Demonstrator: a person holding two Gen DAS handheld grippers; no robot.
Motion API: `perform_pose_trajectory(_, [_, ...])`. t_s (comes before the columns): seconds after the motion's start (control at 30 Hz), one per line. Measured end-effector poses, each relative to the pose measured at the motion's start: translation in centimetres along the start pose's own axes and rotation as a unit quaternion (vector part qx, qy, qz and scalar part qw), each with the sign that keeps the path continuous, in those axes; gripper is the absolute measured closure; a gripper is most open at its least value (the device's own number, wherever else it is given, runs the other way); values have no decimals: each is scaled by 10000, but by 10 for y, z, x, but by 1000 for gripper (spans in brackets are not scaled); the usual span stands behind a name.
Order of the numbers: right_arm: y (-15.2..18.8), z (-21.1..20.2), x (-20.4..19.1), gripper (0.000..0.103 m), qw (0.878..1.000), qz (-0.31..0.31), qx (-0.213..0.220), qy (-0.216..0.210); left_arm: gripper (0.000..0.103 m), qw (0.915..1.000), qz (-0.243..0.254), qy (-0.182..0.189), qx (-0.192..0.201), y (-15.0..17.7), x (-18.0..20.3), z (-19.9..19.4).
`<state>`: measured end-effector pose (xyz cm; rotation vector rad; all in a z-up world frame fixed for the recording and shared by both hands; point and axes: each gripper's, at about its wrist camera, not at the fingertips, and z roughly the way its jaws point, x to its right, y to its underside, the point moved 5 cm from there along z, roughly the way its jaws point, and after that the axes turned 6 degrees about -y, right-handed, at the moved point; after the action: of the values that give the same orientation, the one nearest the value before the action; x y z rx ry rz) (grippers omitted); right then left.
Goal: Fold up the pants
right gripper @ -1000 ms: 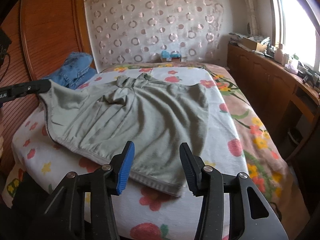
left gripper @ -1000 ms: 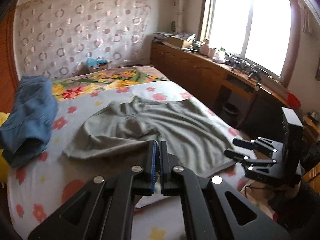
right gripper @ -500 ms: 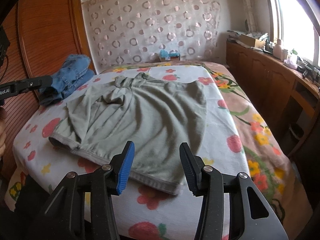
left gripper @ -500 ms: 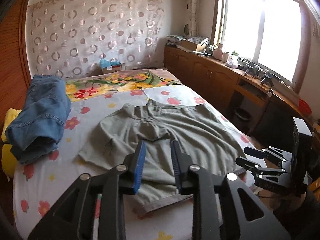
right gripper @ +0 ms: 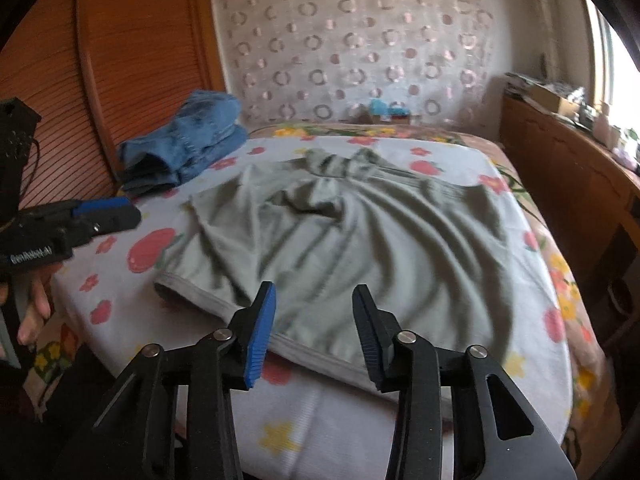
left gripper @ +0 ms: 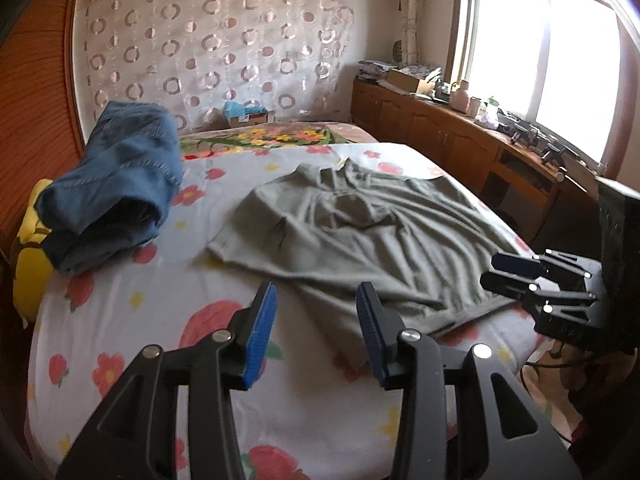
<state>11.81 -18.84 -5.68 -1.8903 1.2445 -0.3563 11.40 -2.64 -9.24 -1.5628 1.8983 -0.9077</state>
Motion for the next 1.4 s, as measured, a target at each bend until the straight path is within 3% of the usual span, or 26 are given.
perform_pose_trajectory(0.27, [-2,25,-17,77,9993,-58,-206,-303,63,9998,-192,-20,-8,18,-19,-1])
perform_pose_trajectory(0.53, [1,45,-34,78,9973,-176,-479,-535,63,9995,-301,-86,-87,27,-29,3])
perform_pose_trajectory(0.87, [6,66,-40,79,9954,-368,-777,-411,63,9994,-242,-86,-211,34,-25,11])
perform_pose_trajectory(0.93, [5,65,-43,94,9953,-460,-721,-460,63,9993,-224,-107,-262,36,-24,13])
perform_pose_trajectory(1.0, [0,60,-45,100,9960,-563,-577,-386,63,9992,-219,-131,-321,37,-24,15])
perform_pose_trajectory(1.27, [-28,29,-43,102,9970,-684,-30,-372,63,9995,-159,-72,-247,33,-16,10])
perform_pose_trajectory(1.4, [-39,12,-36,103,9966,-786,193,-139,63,9999,-74,-42,-143,19,-9,6])
